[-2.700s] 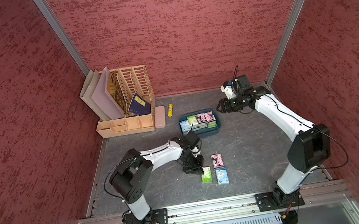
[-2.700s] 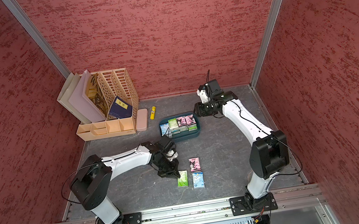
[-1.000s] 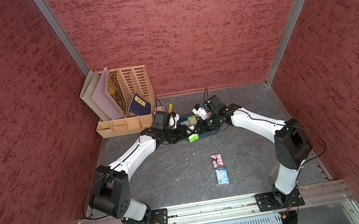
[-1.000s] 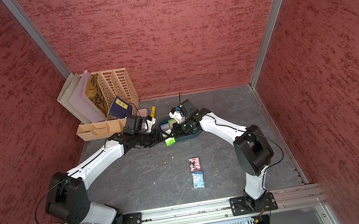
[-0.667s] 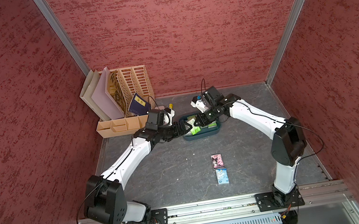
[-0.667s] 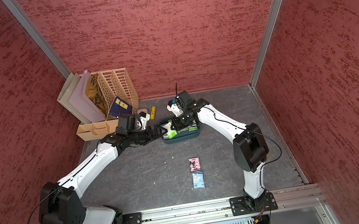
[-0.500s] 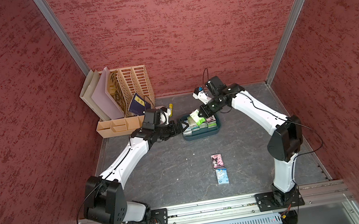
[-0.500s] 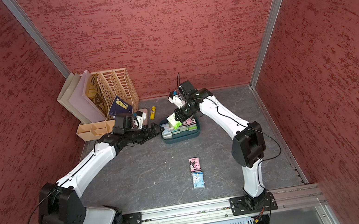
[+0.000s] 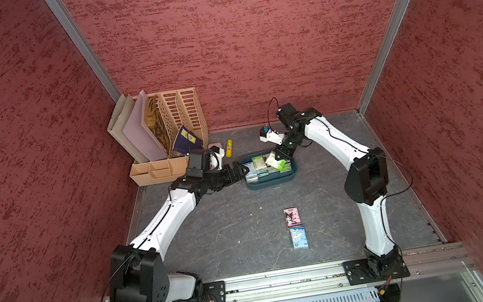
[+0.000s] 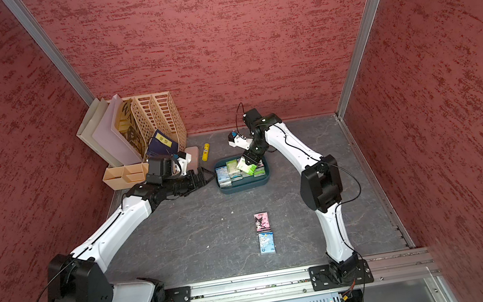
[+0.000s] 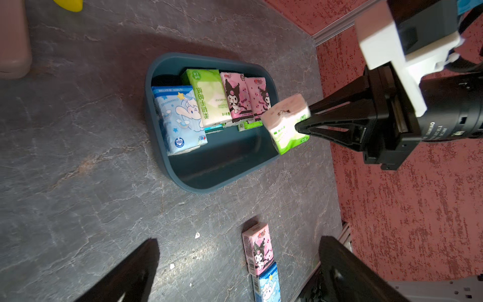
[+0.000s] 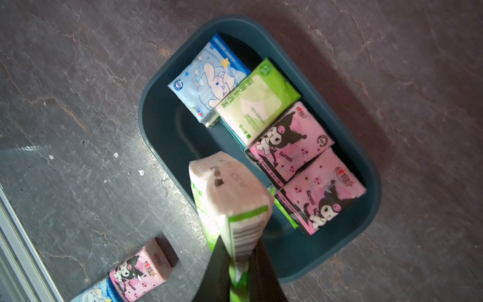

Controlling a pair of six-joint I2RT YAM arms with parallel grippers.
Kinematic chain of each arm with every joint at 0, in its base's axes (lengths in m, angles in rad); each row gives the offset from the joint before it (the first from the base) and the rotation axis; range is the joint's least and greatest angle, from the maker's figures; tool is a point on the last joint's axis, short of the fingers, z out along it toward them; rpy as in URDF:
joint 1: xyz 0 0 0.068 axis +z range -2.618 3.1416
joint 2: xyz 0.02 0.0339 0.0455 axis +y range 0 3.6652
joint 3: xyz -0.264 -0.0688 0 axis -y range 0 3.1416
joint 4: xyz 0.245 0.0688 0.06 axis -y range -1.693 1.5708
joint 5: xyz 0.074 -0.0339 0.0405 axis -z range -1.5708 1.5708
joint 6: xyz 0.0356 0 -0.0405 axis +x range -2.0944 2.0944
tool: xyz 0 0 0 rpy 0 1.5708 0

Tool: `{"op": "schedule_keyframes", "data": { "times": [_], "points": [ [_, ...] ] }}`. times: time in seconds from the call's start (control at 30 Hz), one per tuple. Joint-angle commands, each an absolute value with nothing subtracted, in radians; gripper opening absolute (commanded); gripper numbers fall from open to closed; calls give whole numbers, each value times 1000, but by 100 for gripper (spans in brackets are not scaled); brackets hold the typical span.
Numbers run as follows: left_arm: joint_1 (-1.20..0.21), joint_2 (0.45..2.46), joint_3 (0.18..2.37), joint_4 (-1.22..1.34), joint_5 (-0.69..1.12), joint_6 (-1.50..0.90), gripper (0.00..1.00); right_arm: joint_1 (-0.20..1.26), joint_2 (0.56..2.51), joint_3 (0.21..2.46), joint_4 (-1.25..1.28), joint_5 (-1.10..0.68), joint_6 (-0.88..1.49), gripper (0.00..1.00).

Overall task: Put the pocket tissues into the storage box
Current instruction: Place the pocket tissues in the storage box.

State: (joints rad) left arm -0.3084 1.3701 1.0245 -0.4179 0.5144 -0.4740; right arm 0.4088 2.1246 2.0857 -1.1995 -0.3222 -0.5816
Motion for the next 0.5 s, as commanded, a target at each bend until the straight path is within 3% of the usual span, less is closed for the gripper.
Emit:
{"op": "schedule_keyframes", "data": {
  "times": [0.0, 0.47],
  "points": [
    [-299, 1344, 995, -398, 500, -472, 100, 412, 2146, 2087, -1178, -361, -673, 0],
    [-284, 1336, 997, -425, 490, -474, 100, 438, 2181, 1985, -1085, -400, -693, 0]
  ]
}}
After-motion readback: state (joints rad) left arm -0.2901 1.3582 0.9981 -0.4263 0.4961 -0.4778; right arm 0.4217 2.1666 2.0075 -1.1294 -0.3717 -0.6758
